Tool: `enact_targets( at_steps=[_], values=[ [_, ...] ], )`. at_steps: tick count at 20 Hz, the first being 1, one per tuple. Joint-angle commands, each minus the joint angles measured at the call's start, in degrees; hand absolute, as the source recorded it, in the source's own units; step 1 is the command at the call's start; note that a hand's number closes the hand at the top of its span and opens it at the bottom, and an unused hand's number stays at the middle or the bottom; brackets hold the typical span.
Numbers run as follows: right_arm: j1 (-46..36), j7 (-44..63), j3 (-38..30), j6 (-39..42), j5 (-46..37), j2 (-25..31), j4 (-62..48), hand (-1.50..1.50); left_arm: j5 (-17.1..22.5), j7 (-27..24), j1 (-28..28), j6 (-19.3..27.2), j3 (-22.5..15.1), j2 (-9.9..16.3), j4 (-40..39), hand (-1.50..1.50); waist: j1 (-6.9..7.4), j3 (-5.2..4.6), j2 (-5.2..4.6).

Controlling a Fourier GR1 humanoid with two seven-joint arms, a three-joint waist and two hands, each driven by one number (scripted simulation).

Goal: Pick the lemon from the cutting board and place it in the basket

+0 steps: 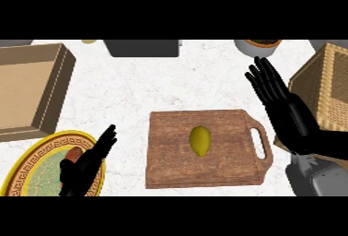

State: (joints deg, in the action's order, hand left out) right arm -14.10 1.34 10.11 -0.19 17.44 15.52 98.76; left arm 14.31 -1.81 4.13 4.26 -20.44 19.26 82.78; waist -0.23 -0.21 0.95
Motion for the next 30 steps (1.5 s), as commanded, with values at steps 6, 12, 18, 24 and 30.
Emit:
enact_targets(
  at_steps=[6, 12, 18, 24, 30],
  values=[
    [-14.4, -12.2, -11.0, 7.4, 6.9, -1.0, -16.3, 1.5, 1.4, 7.9, -13.4, 4.7, 15.0, 8.3, 1.1, 0.0, 2.89, 0.48, -2.0],
    [-12.4, -19.0, 17.3, -1.7, -29.2, -5.5, -10.6, -1.5, 2.0, 10.6, -14.5, 3.8, 13.6, 6.8, -2.3, 0.0, 1.64, 0.17, -1.22],
    [-20.2, 2.1, 22.5, -13.2, -36.5, -15.2, -12.7, -1.5, 2.1, 9.7, -17.9, 3.1, 16.4, 6.1, -8.3, 0.0, 0.26, 0.12, -0.96],
    [-30.1, 28.7, 21.6, 0.5, -41.0, -9.6, -10.7, -1.5, 2.4, 9.0, -14.9, 2.2, 16.7, 6.9, -7.3, 0.0, -0.57, -0.04, -0.24],
    [-42.6, 46.0, 16.7, 13.7, -45.1, -0.3, -12.3, -1.5, 2.0, 12.2, -17.2, 3.1, 16.8, 7.5, -5.9, 0.0, -1.11, 0.03, -0.03]
  ],
)
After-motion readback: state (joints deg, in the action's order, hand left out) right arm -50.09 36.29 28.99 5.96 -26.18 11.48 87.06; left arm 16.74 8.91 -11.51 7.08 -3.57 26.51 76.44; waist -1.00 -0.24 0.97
